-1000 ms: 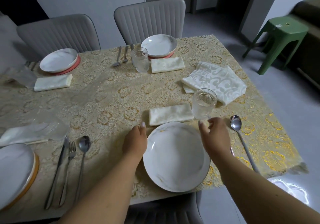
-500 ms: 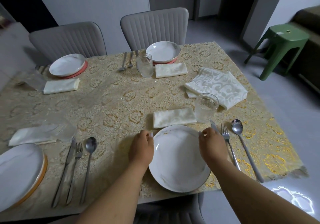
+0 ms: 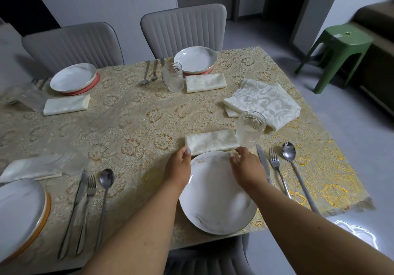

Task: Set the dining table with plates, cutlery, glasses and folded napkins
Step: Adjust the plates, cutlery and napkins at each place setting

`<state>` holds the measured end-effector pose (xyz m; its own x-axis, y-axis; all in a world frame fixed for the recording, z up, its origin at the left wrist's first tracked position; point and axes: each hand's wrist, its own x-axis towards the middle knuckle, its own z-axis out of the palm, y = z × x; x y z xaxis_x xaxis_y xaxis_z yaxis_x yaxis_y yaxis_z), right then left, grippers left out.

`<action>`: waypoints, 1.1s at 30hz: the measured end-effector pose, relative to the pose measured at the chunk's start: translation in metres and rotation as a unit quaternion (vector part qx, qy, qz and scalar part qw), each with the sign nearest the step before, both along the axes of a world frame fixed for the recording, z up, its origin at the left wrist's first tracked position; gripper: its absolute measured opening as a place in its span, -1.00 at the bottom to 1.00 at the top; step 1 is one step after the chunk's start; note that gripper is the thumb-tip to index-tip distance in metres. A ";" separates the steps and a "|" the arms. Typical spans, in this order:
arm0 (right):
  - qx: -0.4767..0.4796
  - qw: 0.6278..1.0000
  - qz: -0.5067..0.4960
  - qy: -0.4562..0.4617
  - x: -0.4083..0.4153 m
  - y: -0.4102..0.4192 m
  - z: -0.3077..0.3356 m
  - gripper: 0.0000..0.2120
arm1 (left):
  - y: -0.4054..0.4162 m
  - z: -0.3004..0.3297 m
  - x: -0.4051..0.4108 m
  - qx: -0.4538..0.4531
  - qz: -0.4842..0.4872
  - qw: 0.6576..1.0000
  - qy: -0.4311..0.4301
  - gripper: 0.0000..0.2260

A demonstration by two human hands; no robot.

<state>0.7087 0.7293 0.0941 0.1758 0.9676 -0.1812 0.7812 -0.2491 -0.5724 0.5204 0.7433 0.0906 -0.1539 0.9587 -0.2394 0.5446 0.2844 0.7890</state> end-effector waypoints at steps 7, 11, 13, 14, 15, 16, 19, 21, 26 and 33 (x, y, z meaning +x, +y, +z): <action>-0.027 1.000 0.002 -0.001 -0.002 -0.004 0.004 -0.56 | -0.015 -0.007 -0.007 -0.010 0.027 1.000 0.001 -0.56; -0.045 0.999 0.007 -0.004 -0.002 -0.013 0.009 -0.55 | -0.032 -0.005 -0.012 -0.012 0.031 0.999 0.026 -0.56; -0.037 0.999 -0.004 -0.012 0.001 -0.018 0.015 -0.56 | -0.038 -0.001 -0.014 0.000 0.045 0.998 0.043 -0.59; -0.029 0.999 -0.011 -0.014 0.003 -0.020 0.018 -0.57 | -0.040 0.003 -0.014 0.009 0.054 0.997 0.056 -0.61; -0.017 1.000 -0.016 -0.017 0.005 -0.023 0.022 -0.58 | -0.041 0.008 -0.013 0.019 0.060 0.996 0.068 -0.62; -0.006 1.000 -0.018 -0.023 0.008 -0.025 0.025 -0.60 | -0.042 0.013 -0.011 0.030 0.065 0.994 0.077 -0.65; 0.024 0.999 -0.028 -0.027 0.016 -0.032 0.038 -0.65 | -0.047 0.033 -0.002 0.063 0.067 0.992 0.090 -0.73; 0.041 0.998 -0.035 -0.021 0.019 -0.039 0.048 -0.67 | -0.054 0.046 0.006 0.086 0.069 0.990 0.092 -0.79; 0.071 0.996 -0.048 0.015 0.023 -0.061 0.071 -0.65 | -0.072 0.073 0.030 0.114 0.036 0.990 0.069 -0.87; 0.098 0.992 -0.041 0.065 0.043 -0.077 0.102 -0.63 | -0.083 0.097 0.077 0.082 -0.023 0.996 0.017 -0.89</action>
<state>0.7516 0.6526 0.1964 0.2437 0.9697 -0.0172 0.6794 -0.1834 -0.7105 0.5972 0.6605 0.1875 -0.1136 0.9908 -0.0736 0.5817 0.1264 0.8036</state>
